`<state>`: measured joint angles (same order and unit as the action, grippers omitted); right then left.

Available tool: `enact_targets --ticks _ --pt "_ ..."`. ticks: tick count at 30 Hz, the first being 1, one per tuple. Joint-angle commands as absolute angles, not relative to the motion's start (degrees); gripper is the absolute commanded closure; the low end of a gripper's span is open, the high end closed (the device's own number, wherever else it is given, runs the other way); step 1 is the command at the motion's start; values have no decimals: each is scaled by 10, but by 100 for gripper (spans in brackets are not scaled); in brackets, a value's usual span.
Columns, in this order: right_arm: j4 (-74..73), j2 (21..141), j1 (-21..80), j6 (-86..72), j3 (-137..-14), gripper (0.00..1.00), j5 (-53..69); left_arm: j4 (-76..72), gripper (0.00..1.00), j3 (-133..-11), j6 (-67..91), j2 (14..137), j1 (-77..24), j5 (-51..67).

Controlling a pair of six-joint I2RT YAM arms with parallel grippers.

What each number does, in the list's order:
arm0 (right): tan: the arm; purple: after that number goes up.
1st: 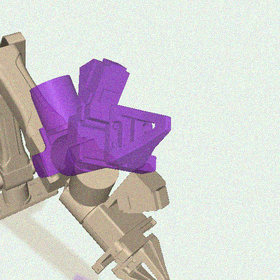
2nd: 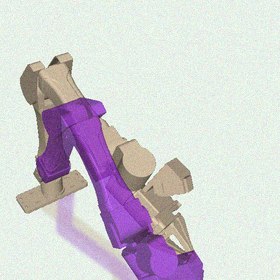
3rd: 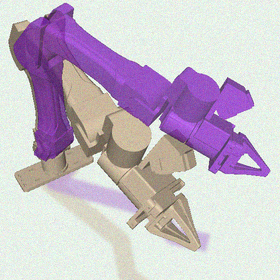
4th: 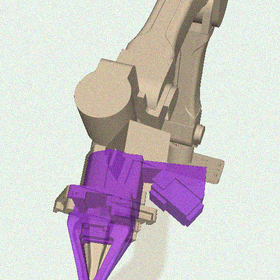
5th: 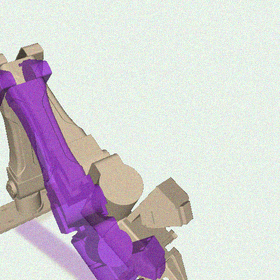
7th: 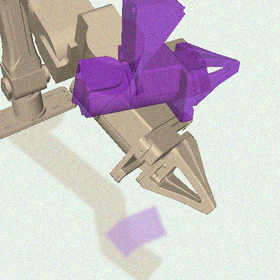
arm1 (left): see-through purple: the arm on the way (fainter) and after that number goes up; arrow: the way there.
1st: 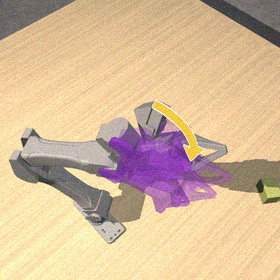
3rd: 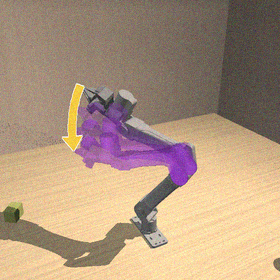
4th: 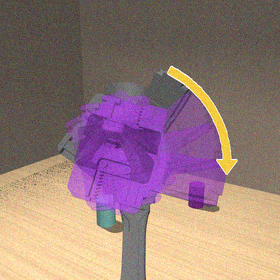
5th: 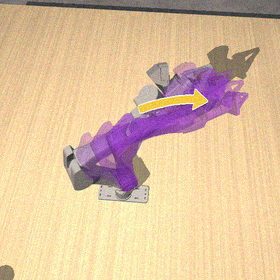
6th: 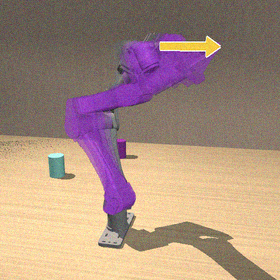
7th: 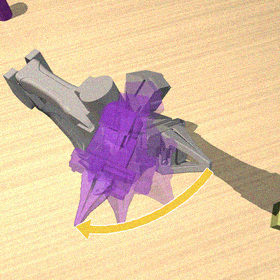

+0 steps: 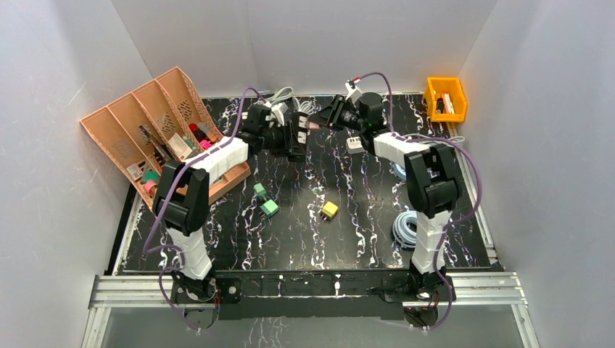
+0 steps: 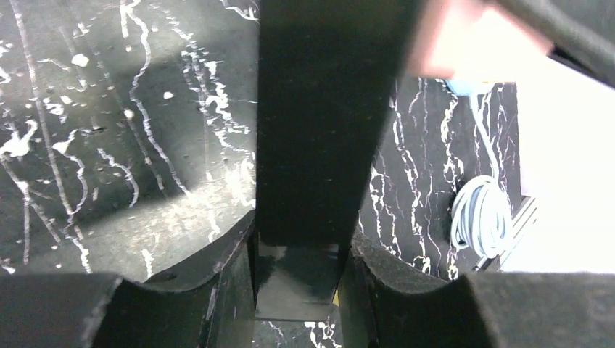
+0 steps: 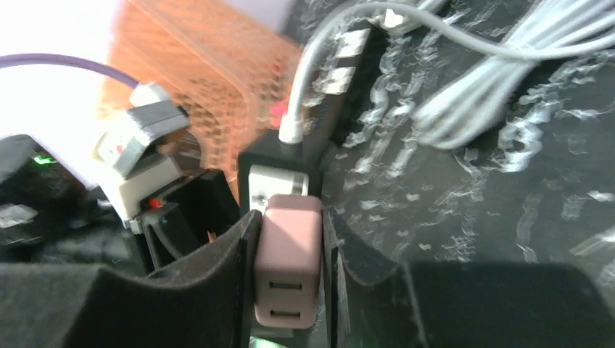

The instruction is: Pull the plug off the socket

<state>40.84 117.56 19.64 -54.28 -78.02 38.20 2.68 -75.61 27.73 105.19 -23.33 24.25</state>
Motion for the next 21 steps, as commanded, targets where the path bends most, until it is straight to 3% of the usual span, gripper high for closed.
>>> enact_targets --ticks 1,3,5,8,14,21 --pt "66 1029 279 -231 -822 100 172 97 100 -828 288 1103 -146 169" --pt "13 1019 328 -186 -814 100 38 128 100 -870 275 1128 -137 165" --pt "1 1019 343 -178 -793 100 14 151 100 -907 261 1153 -130 151" --pt "12 1010 345 -199 -741 100 41 186 100 -963 242 1183 -122 119" --pt "79 1054 351 -232 -696 100 260 216 100 -1063 182 1242 -107 121" --pt "57 1146 387 -241 -738 100 262 273 100 -1173 157 1308 -80 110"
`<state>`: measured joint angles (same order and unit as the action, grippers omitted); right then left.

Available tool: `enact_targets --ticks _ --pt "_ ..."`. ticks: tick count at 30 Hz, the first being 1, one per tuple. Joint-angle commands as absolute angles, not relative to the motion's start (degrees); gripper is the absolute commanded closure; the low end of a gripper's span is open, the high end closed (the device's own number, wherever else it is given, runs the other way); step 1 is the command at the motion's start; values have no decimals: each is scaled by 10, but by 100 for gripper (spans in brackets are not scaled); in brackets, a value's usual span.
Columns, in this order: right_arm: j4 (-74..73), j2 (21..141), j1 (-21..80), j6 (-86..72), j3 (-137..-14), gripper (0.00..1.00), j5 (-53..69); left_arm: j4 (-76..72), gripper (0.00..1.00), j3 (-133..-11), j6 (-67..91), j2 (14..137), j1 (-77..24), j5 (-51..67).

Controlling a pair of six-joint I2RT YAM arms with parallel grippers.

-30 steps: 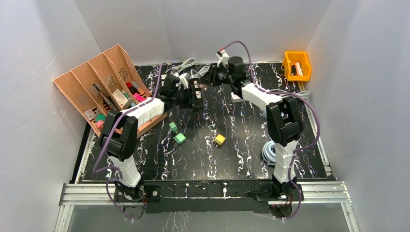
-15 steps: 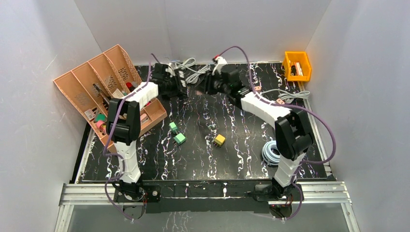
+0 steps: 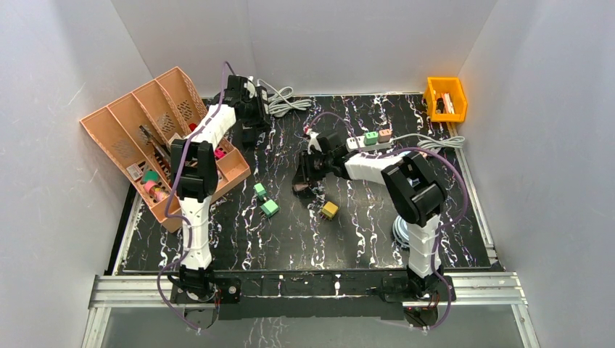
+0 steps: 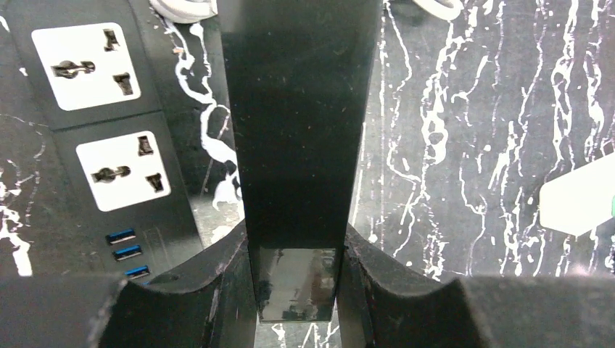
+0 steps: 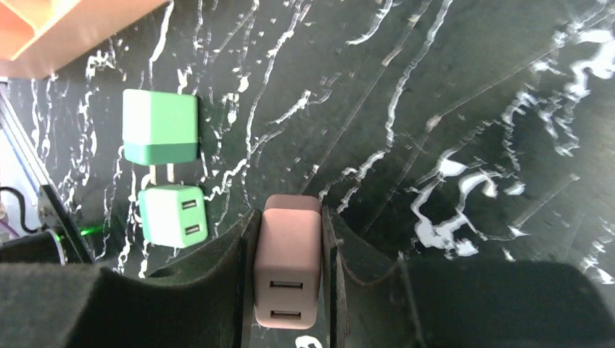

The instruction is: Pull the plug off the socket

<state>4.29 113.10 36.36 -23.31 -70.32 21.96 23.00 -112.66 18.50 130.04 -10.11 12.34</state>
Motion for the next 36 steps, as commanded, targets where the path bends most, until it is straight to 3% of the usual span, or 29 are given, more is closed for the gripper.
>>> enact_targets --ticks 1,3,7,8,9,10,11,15,18,22,29,33,36 --pt "60 1153 391 -243 -742 100 260 275 89 -1177 153 1310 -75 111" --pt "57 1162 394 -249 -750 100 252 281 64 -1181 149 1314 -68 111" --pt "60 1174 394 -249 -766 99 217 285 53 -1157 148 1300 -61 111" --pt "52 1176 393 -241 -778 86 209 282 46 -1146 149 1292 -61 107" --pt "38 1179 394 -231 -792 68 201 277 31 -1134 151 1283 -61 103" --pt "26 1180 393 -222 -807 55 194 273 7 -1119 152 1275 -61 98" --pt "17 1179 393 -211 -819 45 183 269 2 -1108 152 1265 -61 93" --pt "6 1138 373 -190 -827 35 122 247 2 -1068 133 1228 -61 93" --pt "62 1070 331 -207 -770 3 105 242 2 -1050 123 1209 -60 96" --pt "58 961 236 -161 -719 2 7 231 2 -1022 124 1164 -61 103" --pt "109 946 172 26 -669 2 -77 198 2 -972 146 1105 -61 155" --pt "43 992 134 242 -700 2 111 190 2 -947 150 1081 -61 195" --pt "-15 1029 120 337 -729 2 115 168 2 -920 155 1060 -61 224"
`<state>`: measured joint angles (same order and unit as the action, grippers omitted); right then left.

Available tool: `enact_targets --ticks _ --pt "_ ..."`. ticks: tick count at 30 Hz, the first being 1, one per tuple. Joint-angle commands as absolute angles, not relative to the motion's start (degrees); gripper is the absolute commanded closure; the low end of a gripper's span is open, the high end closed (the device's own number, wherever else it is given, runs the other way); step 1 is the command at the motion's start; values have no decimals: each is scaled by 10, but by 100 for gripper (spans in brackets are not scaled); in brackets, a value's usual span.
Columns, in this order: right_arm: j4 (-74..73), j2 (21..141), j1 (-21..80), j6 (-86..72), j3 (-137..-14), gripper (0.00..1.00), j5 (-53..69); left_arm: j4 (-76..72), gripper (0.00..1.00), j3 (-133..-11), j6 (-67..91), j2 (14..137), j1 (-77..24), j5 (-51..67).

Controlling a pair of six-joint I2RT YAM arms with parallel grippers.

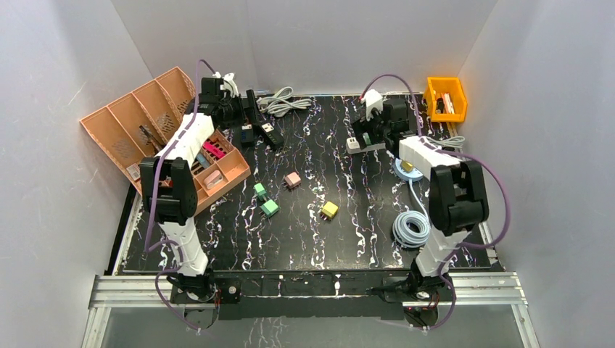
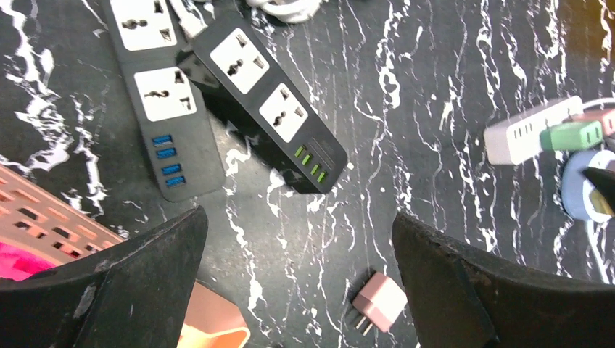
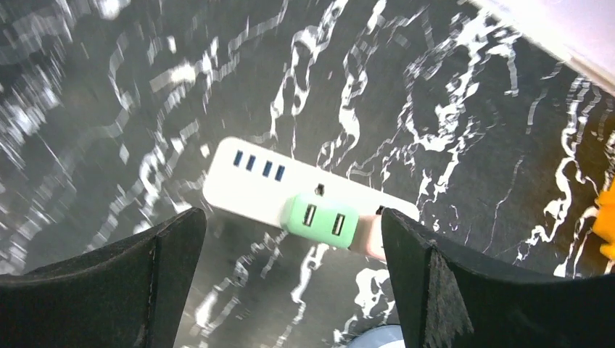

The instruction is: Pull the plug off the socket

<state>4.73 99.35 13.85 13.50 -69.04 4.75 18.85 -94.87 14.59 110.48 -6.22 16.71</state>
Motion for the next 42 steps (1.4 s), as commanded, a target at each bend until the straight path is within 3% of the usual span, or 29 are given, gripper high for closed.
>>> enact_targets --ticks 1,6,16,18,19,27,32,33,34,35,36,42 --pt "-31 1035 108 358 -737 2 132 163 2 -915 156 1054 -61 227" --pt "-88 1055 53 419 -777 5 252 159 2 -903 155 1034 -61 235" --pt "-249 1156 22 511 -906 14 282 159 2 -907 168 1034 -61 258" --pt "-312 1171 20 595 -925 32 314 161 2 -909 168 1033 -61 260" --pt "-323 1177 19 611 -934 34 321 161 2 -909 168 1033 -61 261" --pt "-307 1194 21 617 -930 31 372 157 2 -908 175 1042 -61 270" --pt "-333 1218 27 632 -950 34 364 157 2 -908 177 1044 -61 275" --pt "-337 1221 31 635 -950 36 362 157 2 -907 177 1044 -61 276" --pt "-336 1222 34 637 -947 50 361 156 2 -906 177 1045 -61 280" --pt "-342 1224 36 660 -947 85 365 155 2 -904 177 1046 -61 290" --pt "-365 1228 39 693 -954 100 373 152 2 -902 177 1047 -63 301" --pt "-283 1185 92 596 -920 100 418 140 2 -893 192 1053 -89 295"
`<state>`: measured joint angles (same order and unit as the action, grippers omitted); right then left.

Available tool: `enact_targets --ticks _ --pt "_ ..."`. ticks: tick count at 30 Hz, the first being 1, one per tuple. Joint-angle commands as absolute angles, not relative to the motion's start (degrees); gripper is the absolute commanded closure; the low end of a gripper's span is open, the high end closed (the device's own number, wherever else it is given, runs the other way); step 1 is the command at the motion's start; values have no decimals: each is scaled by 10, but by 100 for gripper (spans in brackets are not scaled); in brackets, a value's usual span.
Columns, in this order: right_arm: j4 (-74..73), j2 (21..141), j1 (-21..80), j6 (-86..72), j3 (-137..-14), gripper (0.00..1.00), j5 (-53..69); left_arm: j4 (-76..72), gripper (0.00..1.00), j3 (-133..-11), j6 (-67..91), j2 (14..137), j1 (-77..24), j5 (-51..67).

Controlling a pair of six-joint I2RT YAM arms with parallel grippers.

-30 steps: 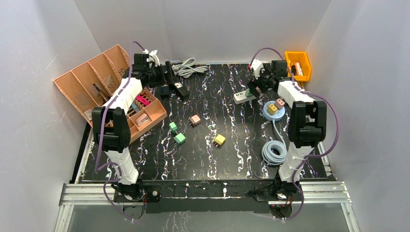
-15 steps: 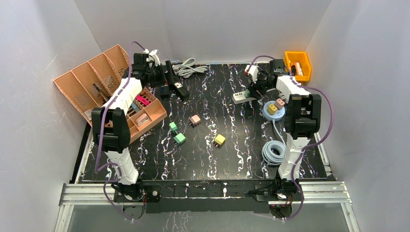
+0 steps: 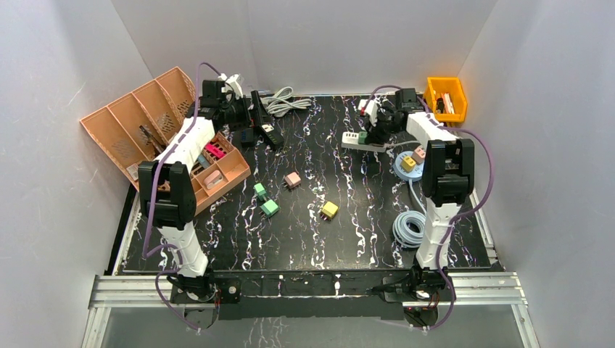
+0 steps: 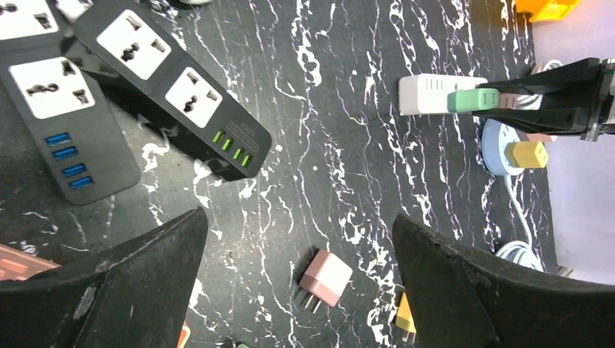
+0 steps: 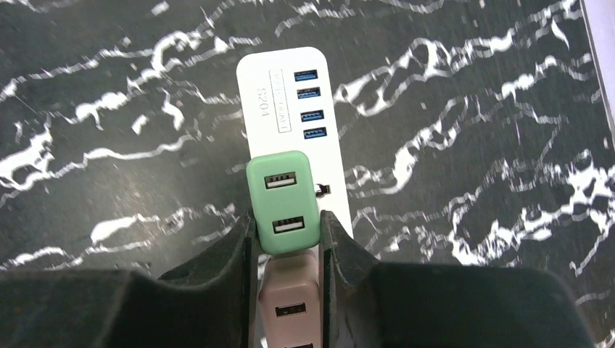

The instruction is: Pull the plug off the socket

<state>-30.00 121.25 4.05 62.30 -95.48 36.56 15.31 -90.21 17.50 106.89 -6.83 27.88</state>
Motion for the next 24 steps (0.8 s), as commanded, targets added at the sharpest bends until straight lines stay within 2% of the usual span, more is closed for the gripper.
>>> enact_targets --ticks 1,6,9,13,24 --pt "-246 1166 112 573 -897 100 411 132 2 -891 203 1058 -96 299" --pt "-26 1091 215 398 -803 100 334 83 2 -876 274 1082 -150 275" --pt "33 1081 257 305 -798 100 304 24 2 -842 324 1082 -171 259" --pt "53 1067 295 233 -812 100 273 -51 2 -809 373 1083 -173 267" --pt "72 1008 321 248 -792 100 204 -20 2 -817 351 1056 -159 225"
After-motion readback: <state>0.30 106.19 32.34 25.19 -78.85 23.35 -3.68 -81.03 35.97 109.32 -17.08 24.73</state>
